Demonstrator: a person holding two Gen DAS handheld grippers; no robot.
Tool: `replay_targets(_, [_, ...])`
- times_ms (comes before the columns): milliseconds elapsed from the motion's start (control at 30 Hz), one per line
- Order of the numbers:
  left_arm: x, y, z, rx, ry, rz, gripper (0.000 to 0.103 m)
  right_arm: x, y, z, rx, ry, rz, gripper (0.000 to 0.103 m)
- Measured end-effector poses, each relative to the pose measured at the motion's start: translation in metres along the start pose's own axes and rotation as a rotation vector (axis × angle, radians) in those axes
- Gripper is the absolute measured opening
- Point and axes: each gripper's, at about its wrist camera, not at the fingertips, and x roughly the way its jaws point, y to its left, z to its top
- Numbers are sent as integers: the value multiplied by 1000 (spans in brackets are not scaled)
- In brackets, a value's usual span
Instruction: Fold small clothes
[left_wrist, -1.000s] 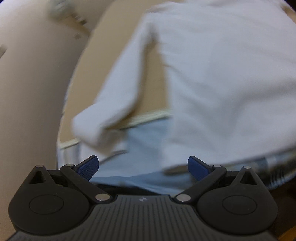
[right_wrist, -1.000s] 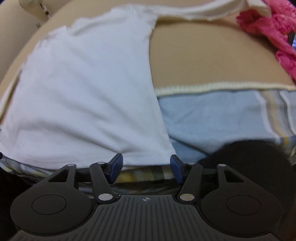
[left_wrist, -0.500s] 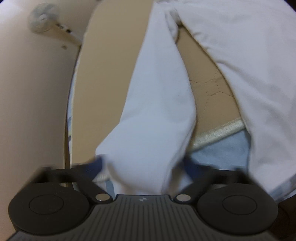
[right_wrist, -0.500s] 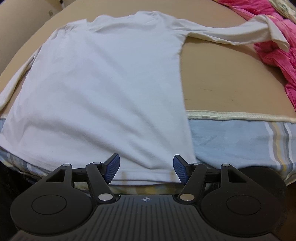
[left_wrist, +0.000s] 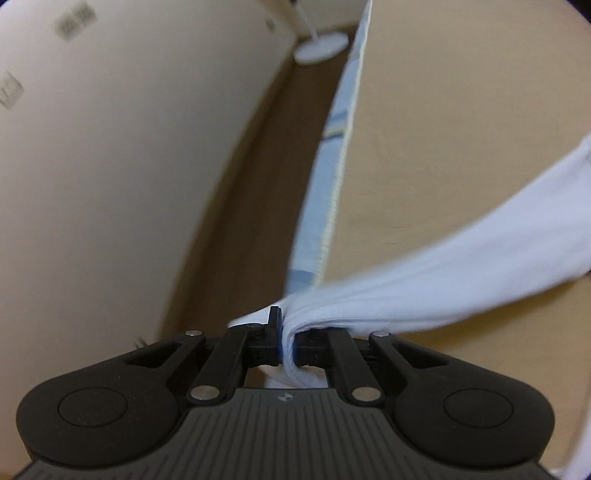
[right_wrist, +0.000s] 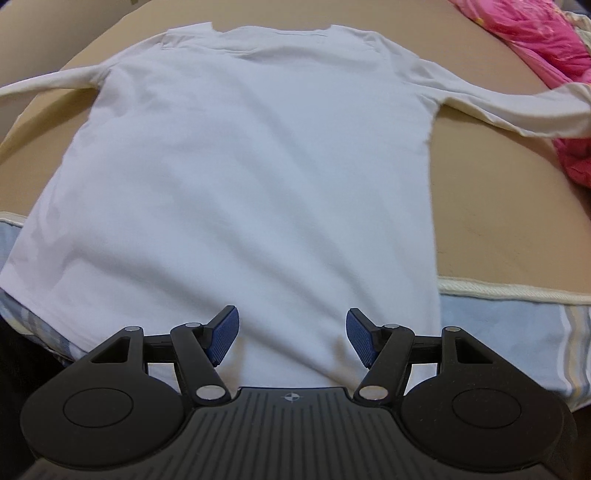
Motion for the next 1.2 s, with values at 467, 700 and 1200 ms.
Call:
replay_targets(467, [-281,-286,9,514,-758,-142,48,21,-60,-14,149,26,6,67])
replay_targets(700, [-210,-373,-151,876,-719,-220,103,17,-113,-5,226,-30,-27,67])
replay_targets(1200, [-48,-256,34,239,-239,-392,103,90,-198,137,552,-216,-7,67])
